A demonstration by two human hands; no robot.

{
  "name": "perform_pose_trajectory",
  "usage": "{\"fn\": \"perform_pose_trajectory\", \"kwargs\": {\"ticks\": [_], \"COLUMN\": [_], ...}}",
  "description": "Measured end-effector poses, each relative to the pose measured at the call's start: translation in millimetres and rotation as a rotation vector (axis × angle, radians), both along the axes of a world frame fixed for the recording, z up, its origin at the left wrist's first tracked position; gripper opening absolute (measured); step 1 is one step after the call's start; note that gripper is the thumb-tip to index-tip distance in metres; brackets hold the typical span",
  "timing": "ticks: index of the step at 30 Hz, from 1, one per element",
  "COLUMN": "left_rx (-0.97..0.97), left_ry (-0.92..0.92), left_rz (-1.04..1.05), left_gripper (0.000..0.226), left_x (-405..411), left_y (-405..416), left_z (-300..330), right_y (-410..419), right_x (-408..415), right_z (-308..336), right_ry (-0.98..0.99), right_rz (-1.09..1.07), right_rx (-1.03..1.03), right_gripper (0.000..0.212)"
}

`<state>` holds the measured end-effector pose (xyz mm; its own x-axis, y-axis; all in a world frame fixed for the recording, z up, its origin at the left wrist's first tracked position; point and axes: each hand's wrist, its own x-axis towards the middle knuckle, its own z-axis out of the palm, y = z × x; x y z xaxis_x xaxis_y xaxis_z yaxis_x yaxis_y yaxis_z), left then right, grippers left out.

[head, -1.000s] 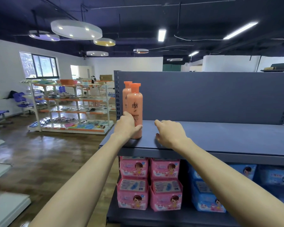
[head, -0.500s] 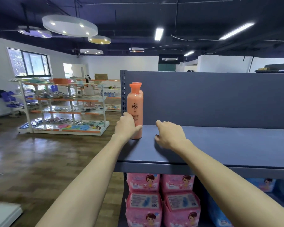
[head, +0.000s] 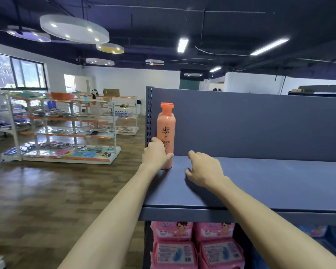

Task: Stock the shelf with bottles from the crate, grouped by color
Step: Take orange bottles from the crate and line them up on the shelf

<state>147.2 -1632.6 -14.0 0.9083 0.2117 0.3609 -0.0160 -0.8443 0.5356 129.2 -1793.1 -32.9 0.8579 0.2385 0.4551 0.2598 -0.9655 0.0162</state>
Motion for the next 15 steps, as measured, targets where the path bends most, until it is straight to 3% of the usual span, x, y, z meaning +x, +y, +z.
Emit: {"fn": "perform_pose_trajectory", "kwargs": {"ticks": [15], "left_rx": [-0.057], "left_ry": [0.066], "left_rz": [-0.012], "left_gripper": [0.070], "left_x": [3.6], "left_y": [3.1], "left_z": [0.3], "right_y": [-24.0], "right_x": [-26.3], "right_z": [9.7], "right_ry": [-0.002], "right_rz": [-0.032], "right_rx": [-0.006], "right_gripper": [0.028]}}
